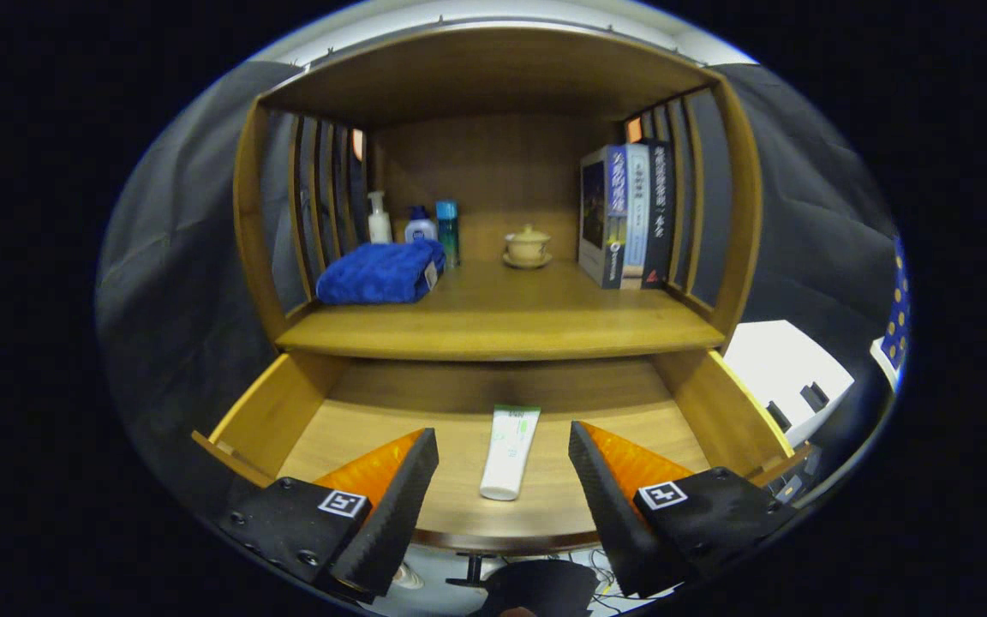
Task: Pull open the drawer, take out the items inside it, and place them on the countertop above the cabinet.
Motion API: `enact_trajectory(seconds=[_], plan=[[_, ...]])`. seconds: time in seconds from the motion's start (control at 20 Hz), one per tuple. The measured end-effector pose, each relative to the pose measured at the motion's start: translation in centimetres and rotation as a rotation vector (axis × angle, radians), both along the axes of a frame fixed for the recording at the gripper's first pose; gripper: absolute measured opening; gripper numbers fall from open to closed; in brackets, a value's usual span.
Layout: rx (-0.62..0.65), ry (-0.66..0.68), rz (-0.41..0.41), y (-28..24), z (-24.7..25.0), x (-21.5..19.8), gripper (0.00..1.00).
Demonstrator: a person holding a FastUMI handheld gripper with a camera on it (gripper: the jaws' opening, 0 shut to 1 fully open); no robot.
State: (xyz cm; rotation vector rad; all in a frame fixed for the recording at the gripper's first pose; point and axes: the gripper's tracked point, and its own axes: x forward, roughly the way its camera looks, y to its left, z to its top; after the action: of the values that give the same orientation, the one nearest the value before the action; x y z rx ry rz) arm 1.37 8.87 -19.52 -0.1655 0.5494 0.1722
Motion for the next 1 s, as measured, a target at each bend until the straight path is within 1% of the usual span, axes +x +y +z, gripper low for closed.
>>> enact_trajectory(seconds=[0.15, 0.3, 0.5, 0.6, 0.7, 0.85, 1.0], plan=[[-0.006, 0.131, -0.004, 0.9, -2.7, 2.2, 0.99], [-0.013, 0.302, -0.028, 1.3, -5.6, 3.5, 0.99], [-0.112, 0.459, -0.034, 0.8, -9.1, 3.5, 1.00], [-0.123, 0.540, -0.050, 0.7, -10.5, 2.7, 0.99], [-0.097, 0.619, -0.066, 1.1, -11.6, 2.1, 0.99], [-0.115, 0.663, -0.097, 0.4, -12.2, 1.9, 0.97], [-0.140, 0.681, -0.116, 0.2, -12.9, 2.2, 0.85]])
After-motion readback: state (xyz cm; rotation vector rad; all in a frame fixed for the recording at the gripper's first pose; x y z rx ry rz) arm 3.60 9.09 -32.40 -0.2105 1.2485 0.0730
